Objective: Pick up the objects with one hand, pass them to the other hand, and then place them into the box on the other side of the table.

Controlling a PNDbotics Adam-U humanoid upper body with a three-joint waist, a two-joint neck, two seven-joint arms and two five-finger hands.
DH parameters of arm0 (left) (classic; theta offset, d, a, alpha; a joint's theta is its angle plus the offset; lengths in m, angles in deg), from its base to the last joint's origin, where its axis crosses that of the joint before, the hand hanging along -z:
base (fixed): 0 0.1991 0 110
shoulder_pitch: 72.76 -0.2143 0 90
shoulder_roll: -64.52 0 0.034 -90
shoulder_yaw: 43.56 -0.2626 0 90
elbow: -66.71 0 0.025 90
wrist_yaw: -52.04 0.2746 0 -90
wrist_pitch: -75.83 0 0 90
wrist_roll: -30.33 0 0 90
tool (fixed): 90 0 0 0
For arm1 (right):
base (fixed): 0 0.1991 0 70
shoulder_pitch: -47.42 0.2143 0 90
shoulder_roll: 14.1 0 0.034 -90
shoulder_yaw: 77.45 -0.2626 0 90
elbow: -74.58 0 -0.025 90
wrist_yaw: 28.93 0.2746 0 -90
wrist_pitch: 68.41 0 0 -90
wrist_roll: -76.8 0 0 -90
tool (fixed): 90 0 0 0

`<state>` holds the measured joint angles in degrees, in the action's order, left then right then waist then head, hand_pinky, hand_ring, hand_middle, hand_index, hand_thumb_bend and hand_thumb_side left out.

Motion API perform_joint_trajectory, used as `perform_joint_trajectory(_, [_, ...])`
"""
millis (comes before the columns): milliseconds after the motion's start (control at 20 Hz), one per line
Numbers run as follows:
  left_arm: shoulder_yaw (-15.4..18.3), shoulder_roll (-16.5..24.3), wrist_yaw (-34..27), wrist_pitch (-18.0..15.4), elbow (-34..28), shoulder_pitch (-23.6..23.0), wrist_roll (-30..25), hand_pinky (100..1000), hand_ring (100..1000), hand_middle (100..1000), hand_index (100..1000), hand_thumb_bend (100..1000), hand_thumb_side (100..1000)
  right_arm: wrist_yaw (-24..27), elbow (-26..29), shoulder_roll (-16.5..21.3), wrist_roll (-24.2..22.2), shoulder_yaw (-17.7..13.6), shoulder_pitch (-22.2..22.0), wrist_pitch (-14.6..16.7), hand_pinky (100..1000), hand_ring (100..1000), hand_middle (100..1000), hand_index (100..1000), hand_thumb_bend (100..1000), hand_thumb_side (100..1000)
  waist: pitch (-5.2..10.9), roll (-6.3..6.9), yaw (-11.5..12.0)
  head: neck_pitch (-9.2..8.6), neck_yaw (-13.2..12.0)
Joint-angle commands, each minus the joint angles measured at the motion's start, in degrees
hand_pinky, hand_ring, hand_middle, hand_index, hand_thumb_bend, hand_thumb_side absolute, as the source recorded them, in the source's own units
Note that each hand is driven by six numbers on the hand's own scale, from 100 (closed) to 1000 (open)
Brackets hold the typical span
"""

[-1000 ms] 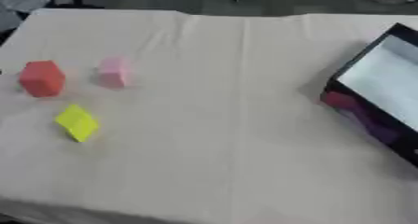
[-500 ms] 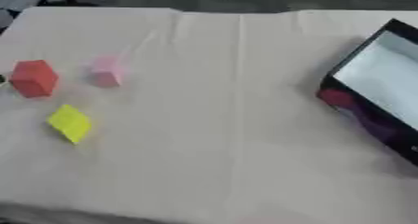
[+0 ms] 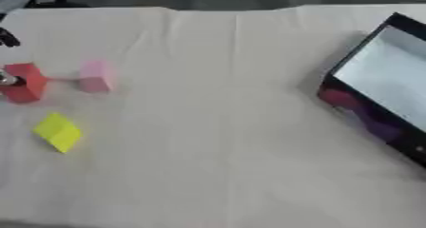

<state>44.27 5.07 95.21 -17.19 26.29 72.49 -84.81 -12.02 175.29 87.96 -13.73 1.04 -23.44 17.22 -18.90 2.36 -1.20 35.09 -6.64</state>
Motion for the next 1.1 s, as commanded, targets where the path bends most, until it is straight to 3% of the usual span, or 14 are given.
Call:
perform_joint_trajectory(50, [1.38, 1.36, 3.06, -0.28, 0.29, 1.17, -0.64, 938, 899, 782, 812, 584, 100, -0.37, 0.97, 1.44, -0.05, -0.43, 0.34, 0.05, 928, 1000, 919, 1000, 100, 802, 0.08, 0.64, -0.10, -0.68, -0.12])
perform_joint_trajectory(250, [4.29, 0.45, 6.34, -2.36, -0.18, 2.05, -2.49, 929, 885, 771, 810, 596, 100, -0.57, 0.83, 1.34, 0.05, -0.55, -0.18, -0.07, 928, 1000, 918, 1000, 100, 805, 0.32, 0.59, 0.36, -0.18, 0.43])
perform_joint_trajectory(450, [6.40, 1.25, 5.02, -4.80, -1.17, 2.95, -4.77, 928, 881, 768, 790, 599, 100, -0.70, 0.68, 1.50, 0.07, -0.61, -0.90, -0.08, 928, 1000, 917, 1000, 100, 803, 1.08, 0.51, 1.03, 0.56, 1.03])
perform_joint_trajectory(900, [5.97, 3.33, 2.78, -5.39, 0.63, 2.35, -12.06, 937, 888, 781, 809, 618, 100, -0.78, 0.52, 1.79, 0.00, -0.62, -1.39, -0.03, 928, 1000, 916, 1000, 100, 803, 1.60, 0.73, 1.32, 0.95, 1.37])
perform_joint_trajectory(1100, [5.30, 4.33, 4.94, -3.16, -0.16, 1.45, -13.83, 944, 900, 791, 818, 618, 100, -0.79, 0.56, 1.67, -0.12, -0.55, -1.23, 0.02, 928, 1000, 912, 1000, 100, 804, 1.27, 0.64, 0.87, 0.47, 0.91])
